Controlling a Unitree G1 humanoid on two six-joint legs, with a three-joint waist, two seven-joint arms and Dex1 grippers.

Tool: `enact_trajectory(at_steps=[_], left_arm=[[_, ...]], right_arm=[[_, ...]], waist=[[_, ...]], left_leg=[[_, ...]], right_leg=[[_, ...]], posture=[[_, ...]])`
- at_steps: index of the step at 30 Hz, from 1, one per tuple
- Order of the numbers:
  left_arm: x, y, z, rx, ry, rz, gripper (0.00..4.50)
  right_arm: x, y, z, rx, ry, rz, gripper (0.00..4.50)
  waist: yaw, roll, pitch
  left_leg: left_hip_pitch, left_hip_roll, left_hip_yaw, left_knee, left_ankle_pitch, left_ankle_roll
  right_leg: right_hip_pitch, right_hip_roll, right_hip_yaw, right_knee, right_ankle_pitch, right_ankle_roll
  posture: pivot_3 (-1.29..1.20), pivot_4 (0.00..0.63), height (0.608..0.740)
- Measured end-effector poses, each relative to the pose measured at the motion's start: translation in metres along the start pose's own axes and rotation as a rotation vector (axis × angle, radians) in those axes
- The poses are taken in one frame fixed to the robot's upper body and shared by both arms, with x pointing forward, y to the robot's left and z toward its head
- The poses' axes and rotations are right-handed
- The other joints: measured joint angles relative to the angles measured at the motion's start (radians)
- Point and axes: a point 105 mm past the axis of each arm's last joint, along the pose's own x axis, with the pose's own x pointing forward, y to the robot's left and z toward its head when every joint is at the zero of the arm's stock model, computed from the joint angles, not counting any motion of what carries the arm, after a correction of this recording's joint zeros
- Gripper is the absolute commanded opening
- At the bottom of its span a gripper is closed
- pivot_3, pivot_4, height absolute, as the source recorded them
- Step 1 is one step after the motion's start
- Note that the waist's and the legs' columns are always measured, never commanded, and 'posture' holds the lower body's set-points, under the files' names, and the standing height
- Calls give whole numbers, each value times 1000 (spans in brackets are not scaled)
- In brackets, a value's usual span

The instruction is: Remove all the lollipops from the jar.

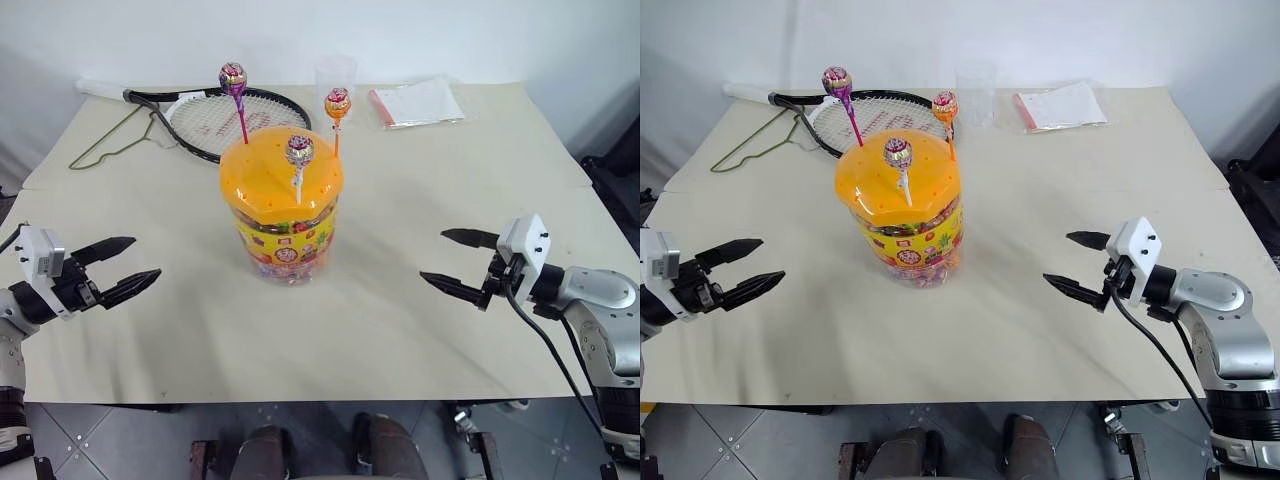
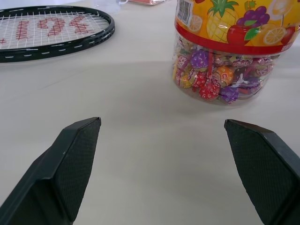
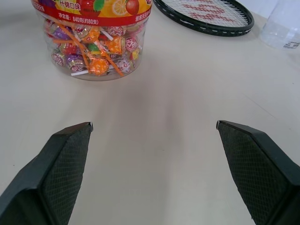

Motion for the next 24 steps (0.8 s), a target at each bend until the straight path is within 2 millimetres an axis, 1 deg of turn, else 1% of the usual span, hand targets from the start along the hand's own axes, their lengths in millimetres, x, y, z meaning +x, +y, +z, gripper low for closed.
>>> enact_trajectory(at_steps=[6, 11, 13, 17, 19, 22, 24], left_arm=[[1, -2, -1, -28, 11, -11, 4500], [5, -11, 8, -35, 16, -29, 4500], [2, -12, 13, -31, 35, -24, 4500], [-7, -5, 29, -16, 51, -7, 4500], [-9, -4, 39, 7, 43, -20, 4500], [-7, -4, 53, 52, 27, -49, 4500], [1, 1, 71, 94, -2, -61, 4500]], right_arm=[[1, 2, 4, -8, -13, 3, 4436], [5, -1, 13, -8, -40, 11, 4436], [6, -2, 19, -5, -61, 22, 4436], [9, -1, 30, 8, -100, 52, 4436], [10, -1, 38, 4, -126, 65, 4436], [10, 1, 53, 7, -172, 91, 4436], [5, 2, 61, 23, -193, 109, 4436]], waist=[[0, 0, 0], [0, 0, 0], [0, 0, 0], [0, 0, 0], [0, 0, 0], [3, 0, 0], [10, -1, 0]], left_leg=[[0, 0, 0, 0, 0, 0], [0, 0, 0, 1, 0, 0], [0, 0, 0, 1, 0, 0], [0, 0, 0, 1, 0, 0], [0, 0, 1, 1, 0, 0], [0, 0, 0, 1, 0, 0], [-2, 0, -1, 4, 0, 0]], right_leg=[[0, 0, 0, 0, 0, 0], [0, 0, 1, 1, 0, 0], [0, 0, 1, 1, 0, 0], [-1, 0, 1, 1, 0, 0], [-1, 0, 1, 1, 0, 0], [-1, 0, 1, 1, 0, 0], [-1, 0, 0, 2, 0, 0]], posture=[[0, 150, 740], [0, 150, 740], [0, 150, 740], [0, 150, 740], [0, 150, 740], [0, 150, 740], [0, 150, 740]])
